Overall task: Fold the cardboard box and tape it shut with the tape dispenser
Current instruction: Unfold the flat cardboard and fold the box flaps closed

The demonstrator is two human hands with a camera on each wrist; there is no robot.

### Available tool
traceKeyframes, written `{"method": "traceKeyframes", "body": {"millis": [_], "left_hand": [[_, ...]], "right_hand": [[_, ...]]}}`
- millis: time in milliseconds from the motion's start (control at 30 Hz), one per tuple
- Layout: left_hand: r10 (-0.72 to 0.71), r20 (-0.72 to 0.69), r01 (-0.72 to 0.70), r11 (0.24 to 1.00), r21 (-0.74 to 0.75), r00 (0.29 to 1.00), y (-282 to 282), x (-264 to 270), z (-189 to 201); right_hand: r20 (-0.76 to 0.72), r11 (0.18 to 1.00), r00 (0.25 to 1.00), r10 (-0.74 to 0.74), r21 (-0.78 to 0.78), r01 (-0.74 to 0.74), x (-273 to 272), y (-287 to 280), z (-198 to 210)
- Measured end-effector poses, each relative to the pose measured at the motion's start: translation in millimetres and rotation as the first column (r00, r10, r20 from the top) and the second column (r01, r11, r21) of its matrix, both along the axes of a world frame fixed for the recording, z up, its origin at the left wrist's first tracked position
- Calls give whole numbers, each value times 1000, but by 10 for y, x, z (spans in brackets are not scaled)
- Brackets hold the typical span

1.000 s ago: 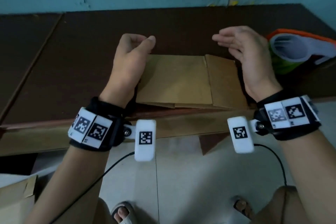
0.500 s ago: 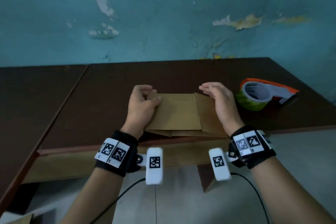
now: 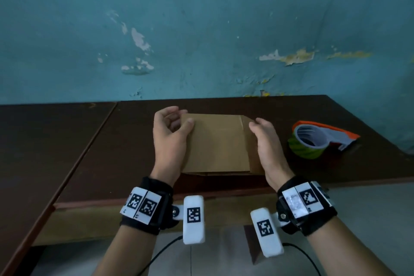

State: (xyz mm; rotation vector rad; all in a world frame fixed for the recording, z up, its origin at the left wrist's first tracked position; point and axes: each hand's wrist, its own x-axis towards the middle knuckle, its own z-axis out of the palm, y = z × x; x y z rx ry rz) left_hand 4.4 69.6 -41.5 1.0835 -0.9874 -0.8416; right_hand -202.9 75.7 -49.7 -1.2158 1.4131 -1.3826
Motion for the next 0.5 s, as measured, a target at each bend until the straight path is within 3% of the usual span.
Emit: {"method": "traceKeyframes", "body": {"millis": [100, 233, 400, 500], "left_hand": [[-26, -75, 24, 999, -28, 997, 42, -107, -10], [-92, -65, 90, 995, -35, 994, 81, -160, 13], [-231, -73, 235, 970, 60, 970, 100, -115, 49], [-227, -95, 233, 971, 49, 969, 111, -103, 17]], "right_hand": [[127, 996, 992, 18, -87, -7, 57, 104, 45], [246, 981, 967, 60, -195, -11, 87, 139, 37], [182, 939, 971, 152, -333, -85, 69, 77, 85], [144, 916, 972, 187, -384, -120, 57, 34, 60]]}}
